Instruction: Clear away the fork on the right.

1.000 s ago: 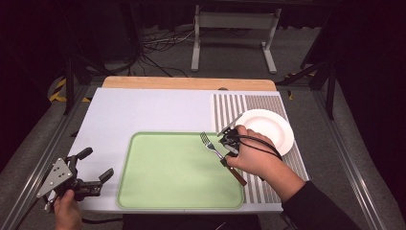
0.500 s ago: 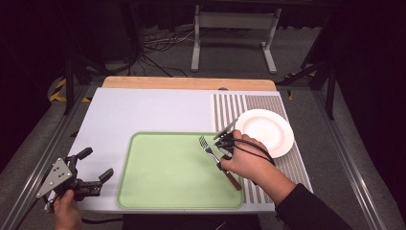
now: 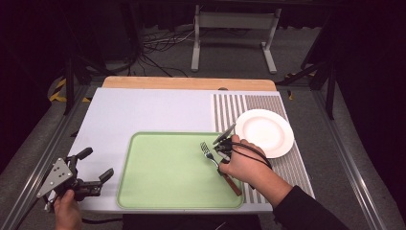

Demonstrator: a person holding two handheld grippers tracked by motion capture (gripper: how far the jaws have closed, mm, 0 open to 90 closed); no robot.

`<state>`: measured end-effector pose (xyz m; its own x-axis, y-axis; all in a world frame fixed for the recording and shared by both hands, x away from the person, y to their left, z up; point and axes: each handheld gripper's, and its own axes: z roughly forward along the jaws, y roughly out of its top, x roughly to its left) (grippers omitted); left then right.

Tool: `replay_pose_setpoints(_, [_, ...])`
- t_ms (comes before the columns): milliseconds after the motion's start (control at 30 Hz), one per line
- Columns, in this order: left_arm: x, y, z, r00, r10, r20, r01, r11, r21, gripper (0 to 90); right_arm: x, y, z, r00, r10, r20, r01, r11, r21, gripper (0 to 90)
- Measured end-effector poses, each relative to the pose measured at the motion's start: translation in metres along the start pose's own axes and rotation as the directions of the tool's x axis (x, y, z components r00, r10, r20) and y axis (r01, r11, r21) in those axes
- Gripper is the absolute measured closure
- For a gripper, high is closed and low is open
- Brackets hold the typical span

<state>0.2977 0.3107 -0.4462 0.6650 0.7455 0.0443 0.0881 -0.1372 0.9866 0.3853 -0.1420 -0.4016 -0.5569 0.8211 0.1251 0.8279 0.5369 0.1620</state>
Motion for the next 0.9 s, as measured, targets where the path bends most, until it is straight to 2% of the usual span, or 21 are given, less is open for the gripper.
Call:
replay_pose_setpoints(333, [0.0,0.0,0.0,1.0,-0.001,-0.001,0.001,1.0,0.0,0.0,0.001,0.0,0.007,0.9998,0.021,-0.002,-0.021,0.999,0.024,78.0])
replay_pose_setpoints(467, [0.0,0.0,0.0,1.0,0.0,-0.001,0.0,1.0,-0.001,0.0,0.001,0.0,0.009,0.9998,0.016,-0.008,-0.016,0.999,0.033,77.9])
replay_pose_setpoints(733, [0.0,0.0,0.0,1.0,0.002,-0.001,-0.002,1.0,0.0,0.0,0.0,0.0,0.011,0.9995,0.028,-0.018,-0.027,0.999,0.027,77.0])
replay_pose_setpoints(900, [0.0,0.0,0.0,1.0,0.0,-0.001,0.0,1.0,0.0,0.1,0.0,0.0,0.009,0.9995,0.021,-0.025,-0.021,1.0,0.007,70.9])
